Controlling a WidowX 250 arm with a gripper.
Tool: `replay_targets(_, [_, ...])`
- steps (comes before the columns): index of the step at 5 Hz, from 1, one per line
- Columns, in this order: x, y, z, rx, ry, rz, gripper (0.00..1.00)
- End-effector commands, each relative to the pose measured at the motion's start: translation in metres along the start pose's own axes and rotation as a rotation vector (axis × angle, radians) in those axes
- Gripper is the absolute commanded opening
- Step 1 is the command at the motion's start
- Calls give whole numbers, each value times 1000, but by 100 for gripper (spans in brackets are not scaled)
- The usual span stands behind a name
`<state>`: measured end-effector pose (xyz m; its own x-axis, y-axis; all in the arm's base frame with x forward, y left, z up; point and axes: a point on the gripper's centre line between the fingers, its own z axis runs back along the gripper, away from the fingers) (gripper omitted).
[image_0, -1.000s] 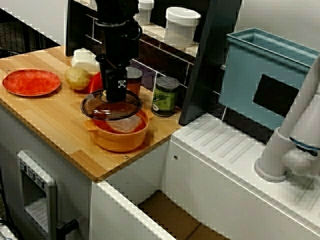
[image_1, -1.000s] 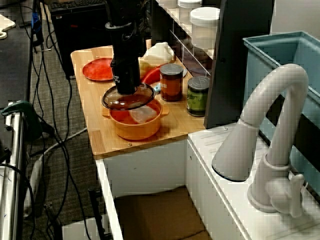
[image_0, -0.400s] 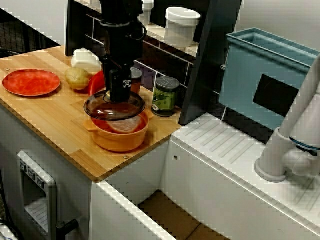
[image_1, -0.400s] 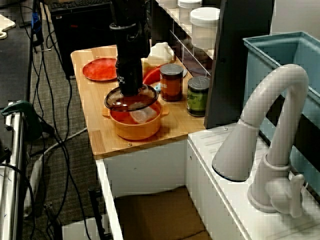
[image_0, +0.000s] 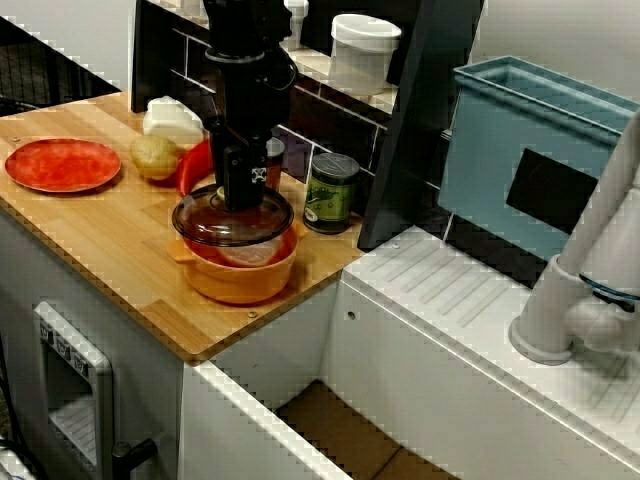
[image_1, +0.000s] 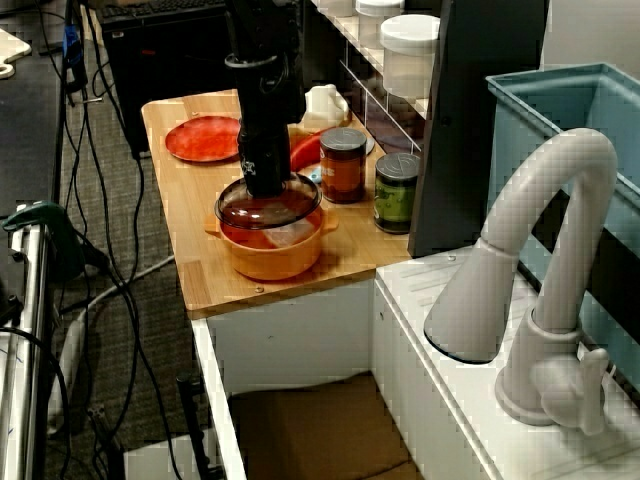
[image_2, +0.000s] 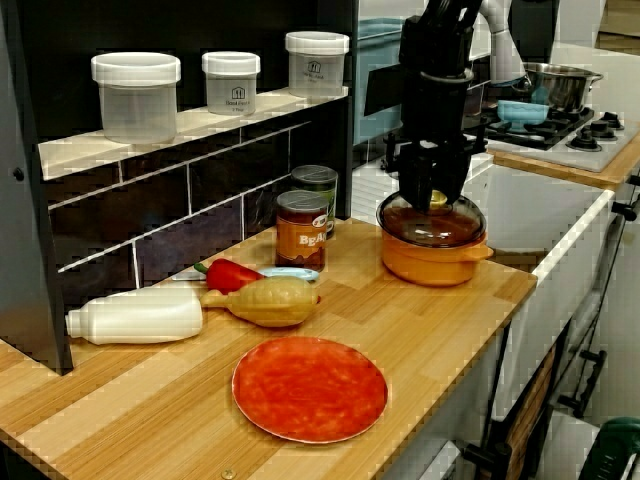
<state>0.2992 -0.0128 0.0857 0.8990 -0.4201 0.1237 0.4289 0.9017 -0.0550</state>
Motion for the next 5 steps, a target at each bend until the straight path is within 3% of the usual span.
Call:
replay_targets(1, [6, -2, 8, 28, -35, -22, 0])
replay_targets(2, [4, -3, 8, 31, -34, -25, 0])
replay_targets(3, [1, -4, 9, 32, -40, -8, 83])
replay_targets(4, [1, -4, 9, 32, -40, -8, 100])
replay_targets(5, [1, -4, 9, 32, -40, -8, 100])
